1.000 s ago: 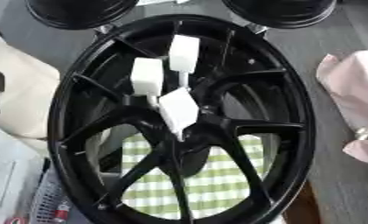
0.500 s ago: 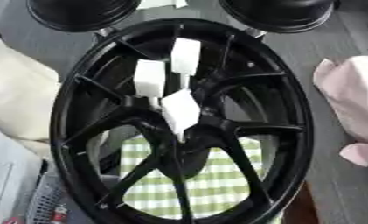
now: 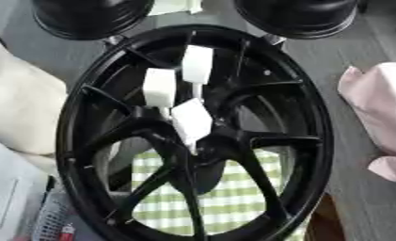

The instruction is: Pull the pin out of the wheel hub.

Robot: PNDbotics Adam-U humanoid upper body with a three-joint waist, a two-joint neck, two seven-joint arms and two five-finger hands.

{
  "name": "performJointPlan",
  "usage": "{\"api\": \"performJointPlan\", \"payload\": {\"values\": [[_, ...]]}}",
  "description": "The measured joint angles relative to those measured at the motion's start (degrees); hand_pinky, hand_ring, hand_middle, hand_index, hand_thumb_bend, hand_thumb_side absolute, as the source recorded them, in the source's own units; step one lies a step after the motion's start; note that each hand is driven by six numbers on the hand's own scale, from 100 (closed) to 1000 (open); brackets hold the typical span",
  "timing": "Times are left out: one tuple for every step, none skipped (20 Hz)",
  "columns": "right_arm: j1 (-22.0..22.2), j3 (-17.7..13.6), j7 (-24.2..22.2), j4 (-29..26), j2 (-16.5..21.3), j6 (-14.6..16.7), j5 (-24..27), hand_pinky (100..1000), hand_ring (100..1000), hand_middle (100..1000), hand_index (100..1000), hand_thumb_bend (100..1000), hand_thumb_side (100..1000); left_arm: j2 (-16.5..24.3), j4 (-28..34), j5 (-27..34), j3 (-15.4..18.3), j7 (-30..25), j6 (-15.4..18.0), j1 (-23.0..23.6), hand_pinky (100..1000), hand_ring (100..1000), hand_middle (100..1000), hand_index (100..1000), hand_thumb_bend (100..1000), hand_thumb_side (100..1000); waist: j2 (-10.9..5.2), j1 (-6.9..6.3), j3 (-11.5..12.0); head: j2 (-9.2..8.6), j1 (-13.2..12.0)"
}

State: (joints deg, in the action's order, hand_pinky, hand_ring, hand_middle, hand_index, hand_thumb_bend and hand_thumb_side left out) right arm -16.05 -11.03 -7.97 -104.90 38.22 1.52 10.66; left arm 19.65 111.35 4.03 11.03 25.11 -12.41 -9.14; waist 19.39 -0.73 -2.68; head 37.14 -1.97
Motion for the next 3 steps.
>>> {"api": "performJointPlan", "payload": {"values": [[-0.06,0.19,-0.05,-0.43,-0.2,-0.31,0.85,1000,687,599,773,126,454,0.0,0.01,-0.01,-0.08,-0.04,0.01,-0.01,609,689,492,663,666,533,0.0,-0.01,0.0,0.0,0.03],[-0.06,0.27,-0.09,-0.66,-0.23,-0.6,1.68,1000,687,599,773,126,454,0.0,0.01,-0.01,-0.13,-0.05,0.02,-0.01,609,689,492,663,666,533,0.0,-0.01,0.0,0.0,0.04],[-0.06,0.29,-0.16,-0.87,-0.23,-0.83,2.65,1000,686,598,773,126,454,0.0,0.01,-0.02,-0.2,-0.06,0.02,-0.01,609,689,492,663,666,534,0.0,-0.01,0.0,0.0,0.05]]}}
